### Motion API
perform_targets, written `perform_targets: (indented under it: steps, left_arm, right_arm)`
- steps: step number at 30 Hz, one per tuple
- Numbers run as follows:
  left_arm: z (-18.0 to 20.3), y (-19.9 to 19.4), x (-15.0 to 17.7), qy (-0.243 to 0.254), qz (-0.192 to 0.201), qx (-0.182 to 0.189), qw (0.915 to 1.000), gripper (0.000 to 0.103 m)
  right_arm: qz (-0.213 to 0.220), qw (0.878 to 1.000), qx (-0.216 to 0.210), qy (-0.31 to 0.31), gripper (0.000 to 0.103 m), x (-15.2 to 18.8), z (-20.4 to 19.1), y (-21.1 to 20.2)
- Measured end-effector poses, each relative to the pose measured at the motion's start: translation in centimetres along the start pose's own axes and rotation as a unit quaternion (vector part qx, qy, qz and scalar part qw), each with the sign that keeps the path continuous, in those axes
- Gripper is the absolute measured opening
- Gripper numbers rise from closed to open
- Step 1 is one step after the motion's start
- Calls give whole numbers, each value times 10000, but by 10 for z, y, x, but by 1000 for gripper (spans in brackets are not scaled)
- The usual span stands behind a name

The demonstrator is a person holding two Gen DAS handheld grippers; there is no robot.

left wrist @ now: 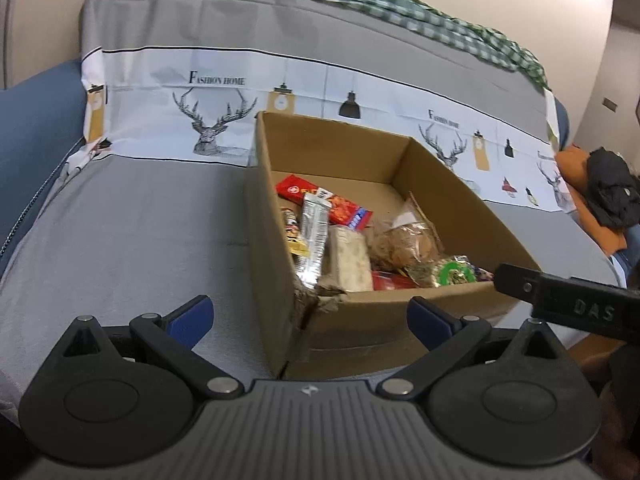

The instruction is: Organize snacks

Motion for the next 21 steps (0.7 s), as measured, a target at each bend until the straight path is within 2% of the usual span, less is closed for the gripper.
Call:
perform_targets:
  steps: [8,21]
  left_arm:
    - [-2,-3,-7,-60,144,-122,9998,103]
    - [3,6,-5,-87,14,-100,9999,103]
  right_arm:
    - [90,9999,-30,-124,102,3,-6,0]
    - [115,9996,-76,-227,102,4,-8,2]
Point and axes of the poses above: each gripper's, at about its wrist camera, not at the fingertips, and y roughly the way its jaws point, z to its right, x to its underside, the point moved 2 cm from there along y, roughly the way its jaws point, and after that the axes turned 4 degrees about y, right-handed, at the moved point
